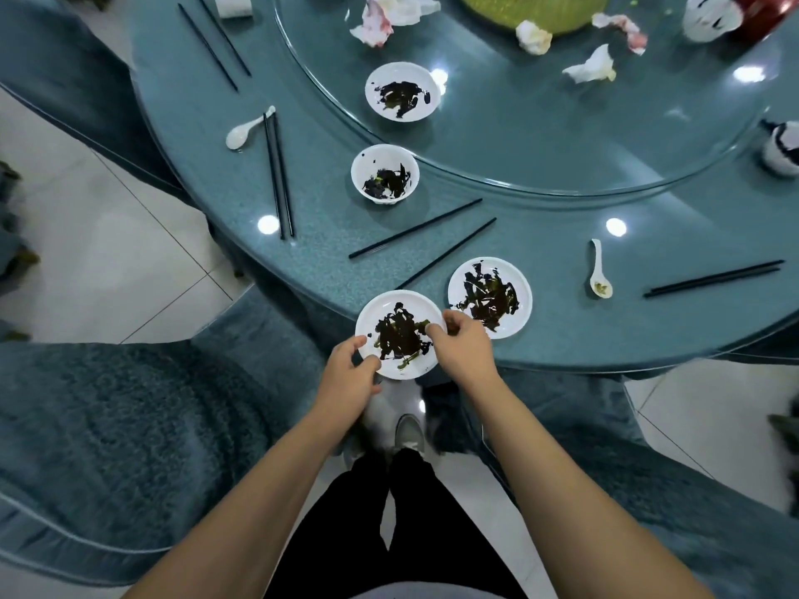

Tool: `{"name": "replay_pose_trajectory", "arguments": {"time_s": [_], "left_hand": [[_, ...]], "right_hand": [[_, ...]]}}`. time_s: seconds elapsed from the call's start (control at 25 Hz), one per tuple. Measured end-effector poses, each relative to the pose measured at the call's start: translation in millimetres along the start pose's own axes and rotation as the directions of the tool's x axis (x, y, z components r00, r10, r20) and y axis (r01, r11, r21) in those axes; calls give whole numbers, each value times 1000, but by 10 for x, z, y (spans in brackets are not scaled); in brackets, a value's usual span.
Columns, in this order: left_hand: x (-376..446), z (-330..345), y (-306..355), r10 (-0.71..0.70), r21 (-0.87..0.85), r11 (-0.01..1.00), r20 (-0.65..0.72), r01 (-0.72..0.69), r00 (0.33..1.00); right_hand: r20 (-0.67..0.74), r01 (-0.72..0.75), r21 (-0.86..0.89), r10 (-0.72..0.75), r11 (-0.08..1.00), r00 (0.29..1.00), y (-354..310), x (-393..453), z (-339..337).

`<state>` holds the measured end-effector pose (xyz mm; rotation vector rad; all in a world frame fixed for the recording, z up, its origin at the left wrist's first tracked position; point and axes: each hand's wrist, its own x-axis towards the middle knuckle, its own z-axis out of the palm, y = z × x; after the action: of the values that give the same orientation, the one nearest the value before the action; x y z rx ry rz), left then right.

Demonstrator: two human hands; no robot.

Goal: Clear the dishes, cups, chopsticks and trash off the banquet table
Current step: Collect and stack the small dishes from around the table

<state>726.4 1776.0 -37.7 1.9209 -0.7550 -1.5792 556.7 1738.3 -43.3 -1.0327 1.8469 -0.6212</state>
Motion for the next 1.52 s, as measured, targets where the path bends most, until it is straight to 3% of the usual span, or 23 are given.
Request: {"name": "replay_pose_trajectory", "arguments": {"time_s": [0.28,0.4,0.52,0.64,1.0,1.12,1.32,1.52], "left_hand": [[66,119,62,-11,-91,996,-46,7,999],[62,188,52,-17,-112,994,-52,11,999],[61,219,47,-24,-117,993,-67,16,997],[55,234,28,-7,-107,994,-76,-1,997],[89,246,-6,26,-151,988,-77,-38,997],[97,245,-25,31,-152,987,-64,-40,997],[88,251,-1,43,-144,988,-63,-52,997],[59,242,17,37,-133,990,-58,-45,998]], "right_hand": [[7,32,-47,-31,998,999,-9,232,-171],[-138,21,-37,-26,999,990,93,293,-394],[-345,-40,-3,37,999,938,250,385,-677],[-449,-100,-23,79,995,890,416,458,-890],[-411,-244,-44,205,969,888,542,604,-846],[-385,-288,77,295,955,874,567,664,-879],[-414,-210,272,311,939,856,569,634,-889],[-294,-106,326,208,939,933,430,562,-744]]}}
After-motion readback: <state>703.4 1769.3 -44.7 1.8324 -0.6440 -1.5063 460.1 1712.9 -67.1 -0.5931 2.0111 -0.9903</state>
